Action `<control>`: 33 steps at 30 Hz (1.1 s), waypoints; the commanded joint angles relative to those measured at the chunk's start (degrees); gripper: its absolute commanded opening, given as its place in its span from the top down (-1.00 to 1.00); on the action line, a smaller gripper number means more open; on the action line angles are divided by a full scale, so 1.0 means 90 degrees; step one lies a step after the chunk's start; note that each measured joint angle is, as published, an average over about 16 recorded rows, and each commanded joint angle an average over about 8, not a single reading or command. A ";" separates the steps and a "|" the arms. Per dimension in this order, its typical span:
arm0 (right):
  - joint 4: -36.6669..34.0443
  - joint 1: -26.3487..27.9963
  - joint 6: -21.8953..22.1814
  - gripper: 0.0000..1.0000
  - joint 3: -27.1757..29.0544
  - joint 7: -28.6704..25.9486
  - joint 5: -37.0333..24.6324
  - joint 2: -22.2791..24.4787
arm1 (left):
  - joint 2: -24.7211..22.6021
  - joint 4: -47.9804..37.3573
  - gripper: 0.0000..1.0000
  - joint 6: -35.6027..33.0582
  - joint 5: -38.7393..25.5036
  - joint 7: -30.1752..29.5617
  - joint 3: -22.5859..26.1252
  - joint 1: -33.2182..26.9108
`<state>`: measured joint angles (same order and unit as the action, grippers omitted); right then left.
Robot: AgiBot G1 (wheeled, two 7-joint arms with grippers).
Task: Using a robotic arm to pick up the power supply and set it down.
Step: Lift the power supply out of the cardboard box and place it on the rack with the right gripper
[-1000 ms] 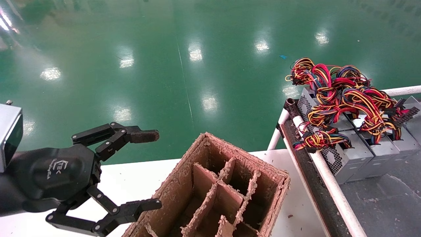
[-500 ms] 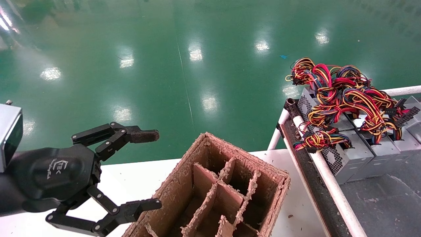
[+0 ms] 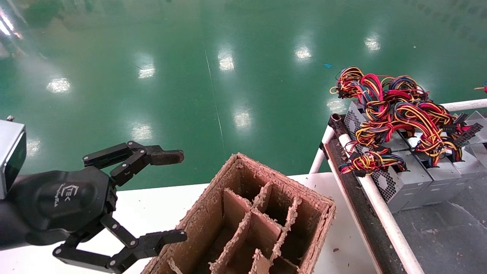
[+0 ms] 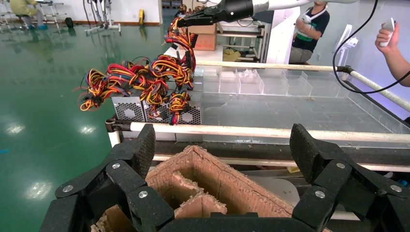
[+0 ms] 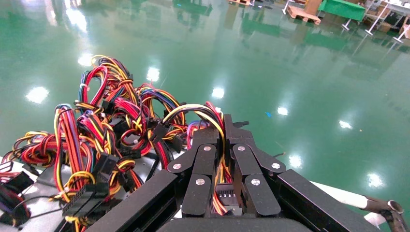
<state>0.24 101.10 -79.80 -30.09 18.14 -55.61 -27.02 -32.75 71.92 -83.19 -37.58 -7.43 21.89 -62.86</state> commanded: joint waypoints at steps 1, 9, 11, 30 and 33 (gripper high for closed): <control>-0.0060 -0.0048 0.0044 1.00 0.0015 0.0025 0.0022 -0.0067 | 0.0000 0.0000 -1.00 0.0000 0.0000 0.0000 0.0000 0.0000; -0.0149 -0.0153 0.0178 -0.50 0.0068 0.0044 0.0097 -0.0180 | 0.0000 0.0000 -1.00 0.0000 0.0000 0.0000 0.0000 0.0000; -0.0143 -0.0162 0.0191 -0.96 0.0076 0.0044 0.0108 -0.0190 | 0.0000 0.0000 -1.00 0.0000 0.0000 0.0000 0.0000 0.0000; -0.0018 -0.0090 0.0300 -1.00 0.0061 0.0011 0.0088 -0.0277 | 0.0000 0.0000 -1.00 0.0000 0.0001 0.0000 0.0001 0.0000; -0.0022 -0.0092 0.0305 -1.00 0.0062 0.0012 0.0089 -0.0286 | 0.0000 0.0000 -1.00 0.0000 0.0001 0.0000 0.0001 0.0000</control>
<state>0.04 100.28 -77.02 -29.55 18.24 -54.83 -29.56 -32.75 71.92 -83.19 -37.58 -7.43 21.90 -62.87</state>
